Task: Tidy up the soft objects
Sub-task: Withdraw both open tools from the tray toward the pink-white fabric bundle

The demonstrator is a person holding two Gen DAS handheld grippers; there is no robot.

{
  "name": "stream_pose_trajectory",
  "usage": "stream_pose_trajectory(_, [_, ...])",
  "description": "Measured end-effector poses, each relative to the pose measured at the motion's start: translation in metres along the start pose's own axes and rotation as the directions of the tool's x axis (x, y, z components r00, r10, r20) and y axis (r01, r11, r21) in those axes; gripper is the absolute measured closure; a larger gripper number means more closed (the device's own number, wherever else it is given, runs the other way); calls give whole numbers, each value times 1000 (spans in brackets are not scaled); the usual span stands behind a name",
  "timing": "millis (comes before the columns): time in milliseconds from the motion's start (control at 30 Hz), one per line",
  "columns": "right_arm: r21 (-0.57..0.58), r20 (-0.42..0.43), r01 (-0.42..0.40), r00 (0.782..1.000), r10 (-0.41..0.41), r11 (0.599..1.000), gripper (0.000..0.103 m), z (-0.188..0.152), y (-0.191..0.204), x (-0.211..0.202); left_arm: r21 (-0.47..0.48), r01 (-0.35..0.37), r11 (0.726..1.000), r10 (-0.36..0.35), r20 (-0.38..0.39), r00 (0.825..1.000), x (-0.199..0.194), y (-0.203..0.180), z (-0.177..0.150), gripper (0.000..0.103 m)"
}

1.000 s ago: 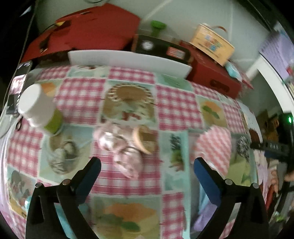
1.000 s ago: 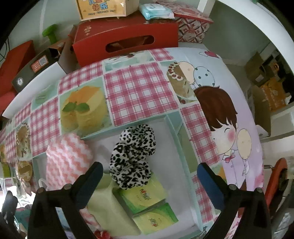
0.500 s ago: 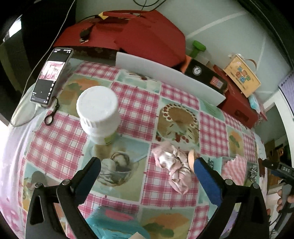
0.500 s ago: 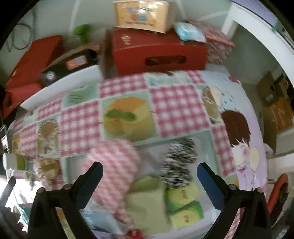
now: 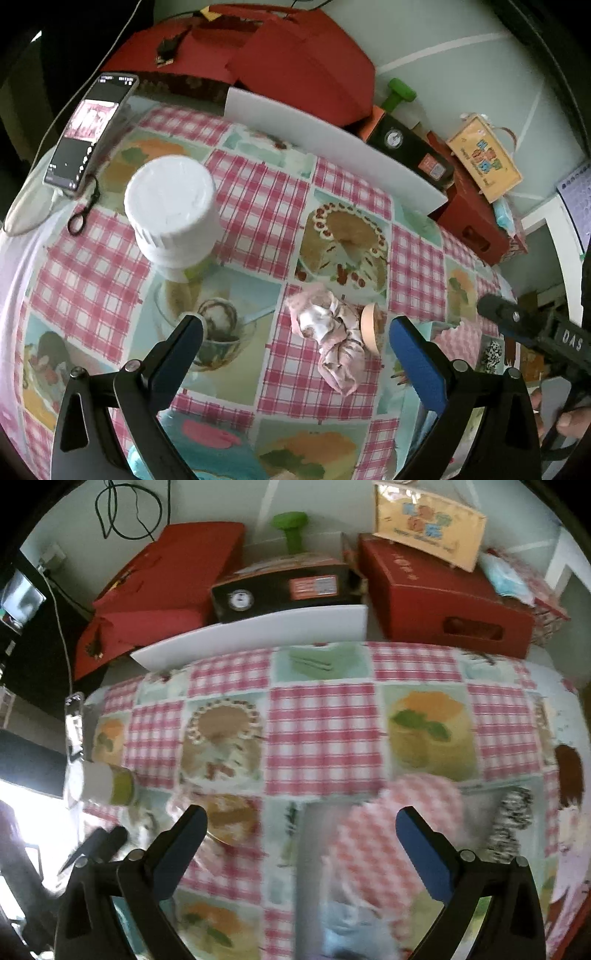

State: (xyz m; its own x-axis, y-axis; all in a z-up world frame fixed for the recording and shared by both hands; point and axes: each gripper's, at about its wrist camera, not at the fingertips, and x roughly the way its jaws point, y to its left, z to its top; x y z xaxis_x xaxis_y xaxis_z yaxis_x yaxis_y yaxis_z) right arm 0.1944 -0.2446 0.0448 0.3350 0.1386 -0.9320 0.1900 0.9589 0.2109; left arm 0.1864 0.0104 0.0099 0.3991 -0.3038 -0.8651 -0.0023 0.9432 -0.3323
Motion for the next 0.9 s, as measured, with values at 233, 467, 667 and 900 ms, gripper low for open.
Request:
stream_pose_trajectory(233, [40,-47,-47,998,49,998,9,10,17,30,-37,-37,999,36,-29,999,10,2,2,2])
stream_pose_trajectory(467, [81,-110,-88,989,97,993,22,13,22,58,-41,-62,997,60,-40,997,18,2,3,2])
stream_pose_trajectory(667, [92,-175,-108,977,123,990,30,10,29,80,-15,-70,997,70,-39,997,21,-4,4,2])
stream_pose_trajectory(900, [125,-246,-122,958,150,985,34,3,33,104,30,-79,996,81,-57,995,28,-13,2,3])
